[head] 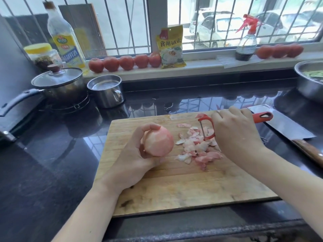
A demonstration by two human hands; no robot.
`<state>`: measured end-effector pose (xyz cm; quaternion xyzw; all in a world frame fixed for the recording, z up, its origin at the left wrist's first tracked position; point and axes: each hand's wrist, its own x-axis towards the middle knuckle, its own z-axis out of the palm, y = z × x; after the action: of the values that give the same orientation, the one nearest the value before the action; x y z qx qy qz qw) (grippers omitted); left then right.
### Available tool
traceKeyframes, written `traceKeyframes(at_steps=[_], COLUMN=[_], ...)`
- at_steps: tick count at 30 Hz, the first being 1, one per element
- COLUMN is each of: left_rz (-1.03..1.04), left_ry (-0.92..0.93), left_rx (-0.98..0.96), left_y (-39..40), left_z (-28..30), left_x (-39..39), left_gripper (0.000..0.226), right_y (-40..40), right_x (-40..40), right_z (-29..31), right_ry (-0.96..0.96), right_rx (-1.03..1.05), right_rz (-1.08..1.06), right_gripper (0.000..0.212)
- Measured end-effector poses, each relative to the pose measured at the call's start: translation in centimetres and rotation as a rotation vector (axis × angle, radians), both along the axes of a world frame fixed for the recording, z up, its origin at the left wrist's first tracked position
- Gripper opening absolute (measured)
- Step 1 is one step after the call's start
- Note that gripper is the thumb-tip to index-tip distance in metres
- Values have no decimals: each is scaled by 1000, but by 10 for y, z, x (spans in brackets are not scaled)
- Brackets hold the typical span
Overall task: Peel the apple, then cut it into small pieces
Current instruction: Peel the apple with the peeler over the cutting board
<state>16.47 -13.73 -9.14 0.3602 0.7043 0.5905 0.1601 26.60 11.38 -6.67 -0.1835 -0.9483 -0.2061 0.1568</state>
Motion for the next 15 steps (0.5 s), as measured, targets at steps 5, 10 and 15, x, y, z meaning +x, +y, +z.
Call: traceKeyframes(at_steps=[5,10,15], left_rz=[43,88,131], left_ry=[-63,-63,-60], left_rx=[3,-9,-22], left_y=[-2,-1,-2], left_z=[3,2,2], left_x=[-3,-2,-2], left_gripper=[75,80,78], right_y=[5,1,16], right_x=[2,6,7], right_z=[0,3,18], right_ry=[122,-195,-25], right_rx=[-39,-146,-504], right_rz=[-5,17,73], right_gripper=[27,64,57])
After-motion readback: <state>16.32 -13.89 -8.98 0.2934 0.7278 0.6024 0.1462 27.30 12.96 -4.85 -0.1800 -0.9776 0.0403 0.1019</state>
